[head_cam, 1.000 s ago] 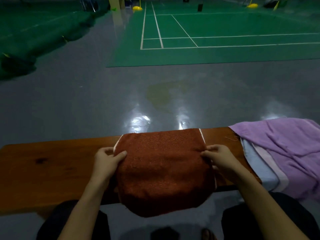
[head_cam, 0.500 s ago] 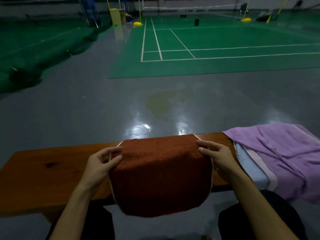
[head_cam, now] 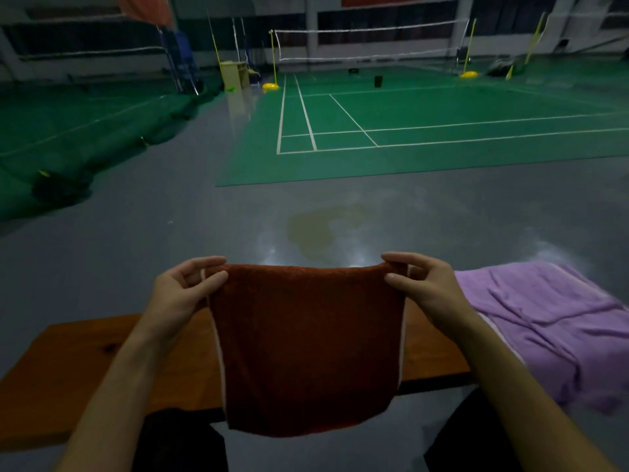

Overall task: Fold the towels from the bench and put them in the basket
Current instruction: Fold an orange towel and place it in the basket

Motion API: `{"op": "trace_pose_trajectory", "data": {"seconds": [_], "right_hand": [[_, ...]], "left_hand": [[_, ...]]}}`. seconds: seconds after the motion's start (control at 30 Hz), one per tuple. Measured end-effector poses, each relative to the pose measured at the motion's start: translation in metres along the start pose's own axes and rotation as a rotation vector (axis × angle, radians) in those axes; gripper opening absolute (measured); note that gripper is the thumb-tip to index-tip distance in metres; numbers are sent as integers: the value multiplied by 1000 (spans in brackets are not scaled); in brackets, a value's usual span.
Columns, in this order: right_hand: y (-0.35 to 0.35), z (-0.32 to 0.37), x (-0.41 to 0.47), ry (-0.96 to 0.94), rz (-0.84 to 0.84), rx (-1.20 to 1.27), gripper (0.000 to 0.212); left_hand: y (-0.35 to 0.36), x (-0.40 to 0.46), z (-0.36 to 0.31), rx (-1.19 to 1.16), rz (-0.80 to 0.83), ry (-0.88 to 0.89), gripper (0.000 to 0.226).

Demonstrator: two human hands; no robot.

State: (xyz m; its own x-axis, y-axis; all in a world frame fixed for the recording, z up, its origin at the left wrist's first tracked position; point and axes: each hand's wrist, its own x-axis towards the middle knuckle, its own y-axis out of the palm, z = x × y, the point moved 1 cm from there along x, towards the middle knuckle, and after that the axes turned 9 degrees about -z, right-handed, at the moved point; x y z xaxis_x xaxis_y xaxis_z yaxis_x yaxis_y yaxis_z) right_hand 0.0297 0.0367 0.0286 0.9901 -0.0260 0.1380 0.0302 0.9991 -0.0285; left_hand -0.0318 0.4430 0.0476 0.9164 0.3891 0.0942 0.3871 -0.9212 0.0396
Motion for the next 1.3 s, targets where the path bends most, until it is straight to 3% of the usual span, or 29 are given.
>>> {"op": "trace_pose_trajectory", "data": {"seconds": [0.13,0.23,0.37,0.47,0.53,0.7,0.8,0.9,1.03,1.1,1.17,1.3], "right_hand": [[-4,30,11,-115,-39,-107,32],[-6,50,21,-99,-25,-128,23],[-8,85,27,201,52,163,31],[-7,106,27,374,276,377,47],[-3,113,30,334,297,290,49],[1,115,39,-27,48,-264,36],[7,116,48,-292,-89,-550,39],[16,117,51,-442,-224,-721,34],[19,117,53,-464,-335,-767,30],[13,114,55,-437,-347,-814,29],[4,112,56,-365,-264,-801,28],[-2,110,34,-161,-51,-399,21]], "left_hand": [[2,5,-26,37,1,114,36],[6,3,-51,110,59,222,39],[9,12,-79,169,-2,322,36],[7,18,-92,205,-71,383,33],[2,20,-99,207,-75,388,35],[-4,23,-109,264,-52,360,42],[-2,27,-109,414,-131,428,36],[2,30,-109,512,-205,506,25],[9,32,-113,498,-252,553,25],[9,34,-113,490,-254,526,14],[7,31,-111,436,-216,436,5],[8,9,-106,321,-162,348,10]]}}
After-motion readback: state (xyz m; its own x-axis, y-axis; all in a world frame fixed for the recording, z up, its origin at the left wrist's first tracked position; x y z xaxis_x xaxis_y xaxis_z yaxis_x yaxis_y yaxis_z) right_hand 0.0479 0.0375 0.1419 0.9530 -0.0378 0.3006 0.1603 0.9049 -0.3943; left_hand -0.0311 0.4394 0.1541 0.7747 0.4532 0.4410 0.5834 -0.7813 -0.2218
